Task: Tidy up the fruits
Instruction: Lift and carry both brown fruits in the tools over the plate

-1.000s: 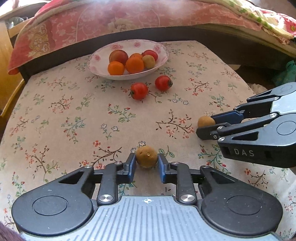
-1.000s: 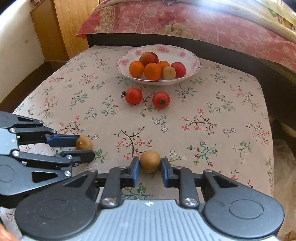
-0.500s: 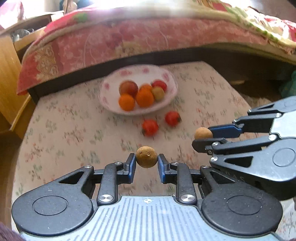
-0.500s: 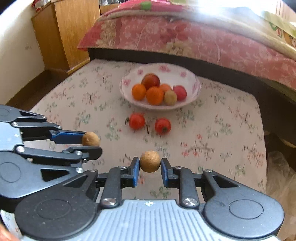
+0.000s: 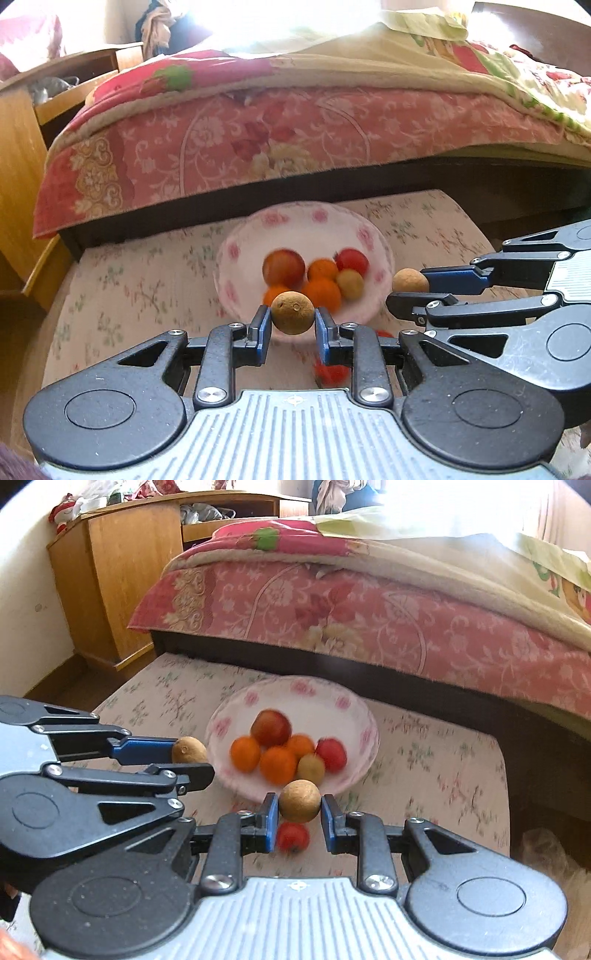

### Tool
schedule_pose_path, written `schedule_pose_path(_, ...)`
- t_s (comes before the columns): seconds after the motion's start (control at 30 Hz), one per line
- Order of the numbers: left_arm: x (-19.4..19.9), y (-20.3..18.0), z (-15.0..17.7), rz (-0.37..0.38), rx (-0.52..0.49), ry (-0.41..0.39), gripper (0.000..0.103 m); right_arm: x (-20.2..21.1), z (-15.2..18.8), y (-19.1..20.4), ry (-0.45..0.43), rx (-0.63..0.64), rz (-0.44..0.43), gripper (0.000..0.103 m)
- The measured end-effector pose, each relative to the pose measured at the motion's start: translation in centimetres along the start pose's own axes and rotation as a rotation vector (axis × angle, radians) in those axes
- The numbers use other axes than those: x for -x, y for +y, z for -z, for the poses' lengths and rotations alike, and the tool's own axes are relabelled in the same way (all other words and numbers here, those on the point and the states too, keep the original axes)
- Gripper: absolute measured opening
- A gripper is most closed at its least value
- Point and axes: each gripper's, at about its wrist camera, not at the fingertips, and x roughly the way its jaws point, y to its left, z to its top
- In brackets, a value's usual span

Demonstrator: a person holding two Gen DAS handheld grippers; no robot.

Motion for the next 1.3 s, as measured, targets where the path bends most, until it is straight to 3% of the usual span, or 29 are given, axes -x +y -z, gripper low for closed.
schedule_pose_path(0.67,-6.0,1.8,-2.6,-0.039,0.025,0.045,0.033,-7.4,-3.7,-2.0,0.009,0.057,0.012,0.029)
schedule_pose_path(1.3,-7.5,2.2,-2.3,-0.056,0.035,0.068,0.037,-9.9,-4.2,-2.3,-0.009,0.058,-0.026,0.029)
